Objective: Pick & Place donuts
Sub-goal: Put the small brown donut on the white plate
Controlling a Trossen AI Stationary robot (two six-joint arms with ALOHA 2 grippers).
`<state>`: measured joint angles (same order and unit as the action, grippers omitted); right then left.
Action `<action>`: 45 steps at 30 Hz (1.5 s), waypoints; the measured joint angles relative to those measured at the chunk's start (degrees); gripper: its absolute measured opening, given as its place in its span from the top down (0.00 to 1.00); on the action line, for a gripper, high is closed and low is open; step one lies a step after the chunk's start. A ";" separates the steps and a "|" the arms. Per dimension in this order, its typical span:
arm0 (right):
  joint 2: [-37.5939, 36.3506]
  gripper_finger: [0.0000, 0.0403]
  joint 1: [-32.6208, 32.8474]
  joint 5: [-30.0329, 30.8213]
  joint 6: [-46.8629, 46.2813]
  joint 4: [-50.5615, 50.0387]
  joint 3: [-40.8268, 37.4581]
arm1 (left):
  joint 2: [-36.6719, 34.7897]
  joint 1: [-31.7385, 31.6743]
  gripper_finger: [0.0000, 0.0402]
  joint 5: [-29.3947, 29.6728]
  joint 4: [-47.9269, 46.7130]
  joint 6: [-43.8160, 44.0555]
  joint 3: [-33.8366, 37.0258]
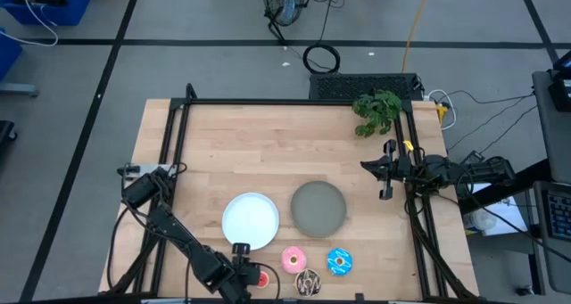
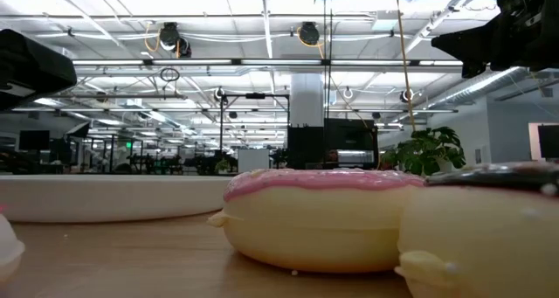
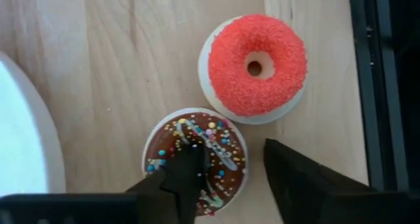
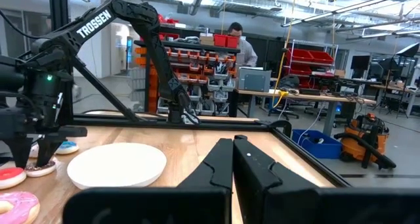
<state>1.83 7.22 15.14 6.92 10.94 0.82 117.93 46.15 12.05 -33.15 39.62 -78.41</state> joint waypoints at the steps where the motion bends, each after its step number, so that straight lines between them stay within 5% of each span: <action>1: 0.00 1.00 0.00 0.00 0.00 -0.02 0.00 | 0.00 0.00 0.66 0.01 -0.02 -0.06 0.00; 10: 0.00 1.00 -0.02 0.00 0.00 0.12 -0.02 | -0.01 -0.74 0.97 -4.04 -1.24 -0.55 -0.60; 18: 0.02 1.00 0.00 0.00 -0.02 0.85 0.00 | 0.20 -0.76 0.95 -4.31 -11.43 -2.66 -7.18; 27: 0.02 1.00 -0.01 0.00 -0.05 0.85 -0.02 | 0.14 -2.47 0.94 4.63 -31.09 -7.09 -19.59; 33: 0.02 1.00 -0.02 0.00 -0.17 1.25 -0.02 | -0.94 -7.37 0.98 7.20 -44.51 -10.13 -21.28; 41: 0.02 1.00 -0.02 0.00 -0.20 1.25 -0.01 | -6.34 -18.15 0.91 7.47 -37.93 -22.34 -17.26; 45: 0.04 1.00 -0.01 -0.05 -0.24 1.25 -0.01 | -10.22 -23.66 0.95 2.87 -30.14 -27.08 -10.29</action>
<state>1.87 7.21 15.08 6.68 12.19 0.81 107.71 22.49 14.91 -63.29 12.53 -88.70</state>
